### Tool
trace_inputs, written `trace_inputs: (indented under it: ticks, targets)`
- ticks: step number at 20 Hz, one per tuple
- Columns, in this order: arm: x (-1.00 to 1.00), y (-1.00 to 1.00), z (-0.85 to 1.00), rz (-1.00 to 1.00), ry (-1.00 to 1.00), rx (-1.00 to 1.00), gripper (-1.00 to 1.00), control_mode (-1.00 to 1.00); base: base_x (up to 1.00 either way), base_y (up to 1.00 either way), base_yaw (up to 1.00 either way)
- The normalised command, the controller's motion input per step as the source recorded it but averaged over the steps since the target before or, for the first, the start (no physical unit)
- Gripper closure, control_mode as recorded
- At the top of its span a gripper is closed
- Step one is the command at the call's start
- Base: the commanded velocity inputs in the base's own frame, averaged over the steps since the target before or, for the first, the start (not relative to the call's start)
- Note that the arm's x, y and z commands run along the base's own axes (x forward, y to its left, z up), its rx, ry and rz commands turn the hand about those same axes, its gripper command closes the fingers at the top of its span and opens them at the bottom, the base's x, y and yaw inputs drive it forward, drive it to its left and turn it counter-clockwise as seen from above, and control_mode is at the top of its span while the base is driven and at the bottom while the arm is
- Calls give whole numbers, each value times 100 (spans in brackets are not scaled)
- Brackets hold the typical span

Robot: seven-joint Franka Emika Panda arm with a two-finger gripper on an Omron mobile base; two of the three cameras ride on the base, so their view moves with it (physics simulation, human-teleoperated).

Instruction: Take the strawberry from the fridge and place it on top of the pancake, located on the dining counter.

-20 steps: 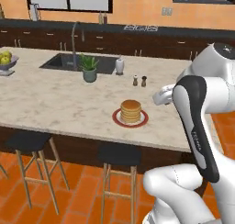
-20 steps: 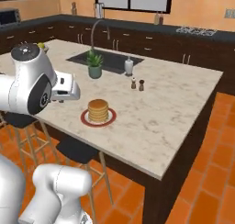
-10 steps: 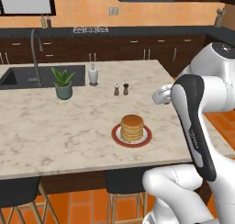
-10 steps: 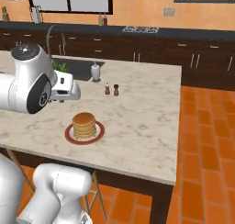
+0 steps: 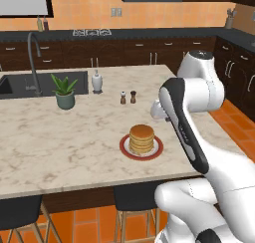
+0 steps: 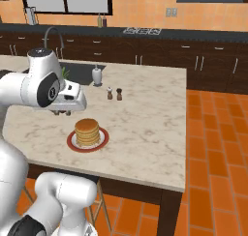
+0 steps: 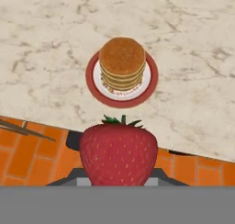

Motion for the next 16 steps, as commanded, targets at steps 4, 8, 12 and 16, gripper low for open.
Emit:
trace_inputs:
  ticks: [4,8,12,16]
  targets:
    - [44,0,-49,0,14,0,100,-100,0,0,0]
    - [37,1,-46,0,0,0,100,-100,0,0,0]
    - [43,9,-43,-1,0,0,100,-100,0,0,0]
    - [40,23,-48,-3,0,0,100,-100,0,0,0]
